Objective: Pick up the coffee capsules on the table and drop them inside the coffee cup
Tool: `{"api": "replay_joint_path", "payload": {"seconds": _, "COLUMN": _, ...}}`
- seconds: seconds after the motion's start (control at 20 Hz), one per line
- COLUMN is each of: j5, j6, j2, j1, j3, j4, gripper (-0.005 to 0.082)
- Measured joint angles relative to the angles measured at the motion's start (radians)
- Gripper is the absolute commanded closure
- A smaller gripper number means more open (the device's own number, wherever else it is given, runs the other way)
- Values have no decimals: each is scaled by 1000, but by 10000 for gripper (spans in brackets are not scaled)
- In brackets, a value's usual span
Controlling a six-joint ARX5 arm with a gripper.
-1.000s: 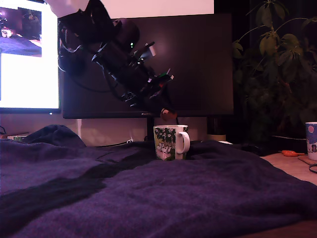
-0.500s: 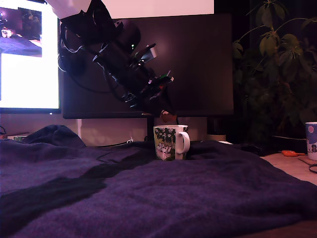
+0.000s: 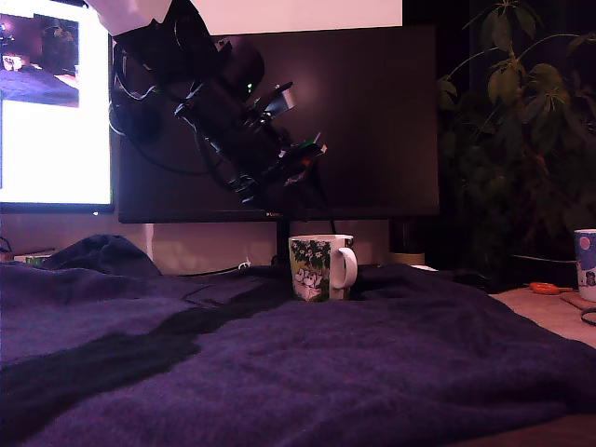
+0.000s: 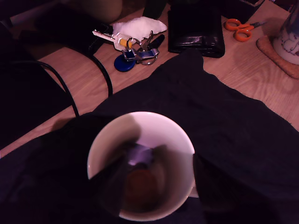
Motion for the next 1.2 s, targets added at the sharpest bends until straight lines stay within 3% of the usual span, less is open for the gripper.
{"api": "replay_joint_path", "payload": {"seconds": 0.1, "j5": 4, "j6": 0, "j2": 0, "j1": 0, "j3": 0, "j4": 0, "gripper": 683}}
{"api": "replay_joint_path", "payload": {"seconds": 0.2, "j5": 16, "j6": 1, "j2": 0, "j1": 0, "j3": 0, "j4": -3, "gripper": 792}}
{"api": "replay_joint_path", "payload": {"seconds": 0.6, "j5": 32, "j6": 34, "j2": -2, "j1": 0, "j3": 0, "j4": -41, "gripper": 793}}
{"api": "replay_joint_path", "payload": {"seconds": 0.7, "j5": 33, "j6": 68, "j2": -3, "j1": 2, "j3": 0, "j4": -76, "gripper": 793}}
{"api": "replay_joint_path", "payload": {"seconds": 0.95, "j5": 35, "j6": 113, "j2": -34, "j1": 30, "j3": 0, "j4": -165, "gripper": 793}}
{"api": "replay_joint_path", "payload": {"seconds": 1.2, "j5": 35, "j6": 123, "j2": -125, "j1": 82, "j3": -3, "j4": -187, "gripper": 793}}
